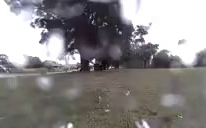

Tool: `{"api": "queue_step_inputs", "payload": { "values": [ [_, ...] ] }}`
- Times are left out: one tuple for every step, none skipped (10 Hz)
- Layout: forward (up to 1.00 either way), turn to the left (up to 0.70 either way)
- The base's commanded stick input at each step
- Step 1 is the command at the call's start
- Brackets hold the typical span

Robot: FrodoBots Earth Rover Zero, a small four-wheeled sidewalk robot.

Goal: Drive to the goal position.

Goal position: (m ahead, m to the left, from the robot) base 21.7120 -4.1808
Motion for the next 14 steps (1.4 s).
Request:
{"api": "queue_step_inputs", "payload": {
  "values": [
    [0.99, 0.01],
    [0.99, 0.01],
    [0.99, 0.01],
    [0.99, 0.01],
    [0.99, 0.01],
    [0.99, 0.01],
    [0.99, -0.39],
    [0.99, -0.39],
    [1.0, -0.36],
    [1.0, -0.32],
    [1.0, -0.14],
    [1.0, 0.01],
    [1.0, 0.01],
    [0.99, 0.01]
  ]
}}
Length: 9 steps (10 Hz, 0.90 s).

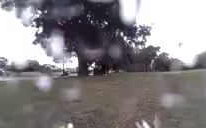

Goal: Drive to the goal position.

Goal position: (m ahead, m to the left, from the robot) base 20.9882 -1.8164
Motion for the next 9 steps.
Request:
{"api": "queue_step_inputs", "payload": {
  "values": [
    [0.99, 0.01],
    [0.99, 0.01],
    [0.99, 0.01],
    [0.99, 0.01],
    [0.99, 0.01],
    [0.99, 0.01],
    [0.99, 0.01],
    [0.99, 0.01],
    [0.99, 0.01]
  ]
}}
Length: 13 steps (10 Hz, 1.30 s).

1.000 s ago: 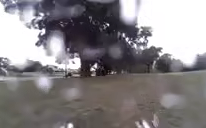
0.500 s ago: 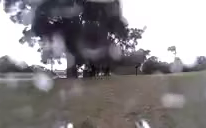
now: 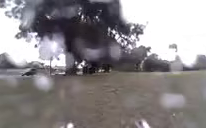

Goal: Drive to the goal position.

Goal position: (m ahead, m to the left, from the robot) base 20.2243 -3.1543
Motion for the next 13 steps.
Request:
{"api": "queue_step_inputs", "payload": {
  "values": [
    [0.99, 0.01],
    [0.99, 0.01],
    [0.99, 0.01],
    [0.99, 0.01],
    [0.99, 0.01],
    [0.99, 0.01],
    [0.99, 0.01],
    [0.99, 0.01],
    [0.99, 0.01],
    [0.99, 0.01],
    [0.99, 0.01],
    [0.99, 0.01],
    [0.99, 0.01]
  ]
}}
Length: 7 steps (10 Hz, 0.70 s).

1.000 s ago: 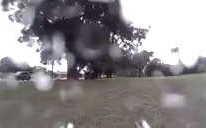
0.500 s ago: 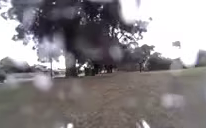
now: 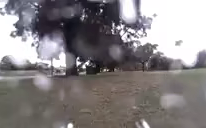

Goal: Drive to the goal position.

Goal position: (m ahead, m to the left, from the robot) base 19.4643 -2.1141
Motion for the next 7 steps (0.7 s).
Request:
{"api": "queue_step_inputs", "payload": {
  "values": [
    [0.99, 0.01],
    [0.99, 0.01],
    [0.99, -0.24],
    [0.99, -0.32],
    [0.99, -0.39],
    [0.99, -0.39],
    [0.99, -0.39]
  ]
}}
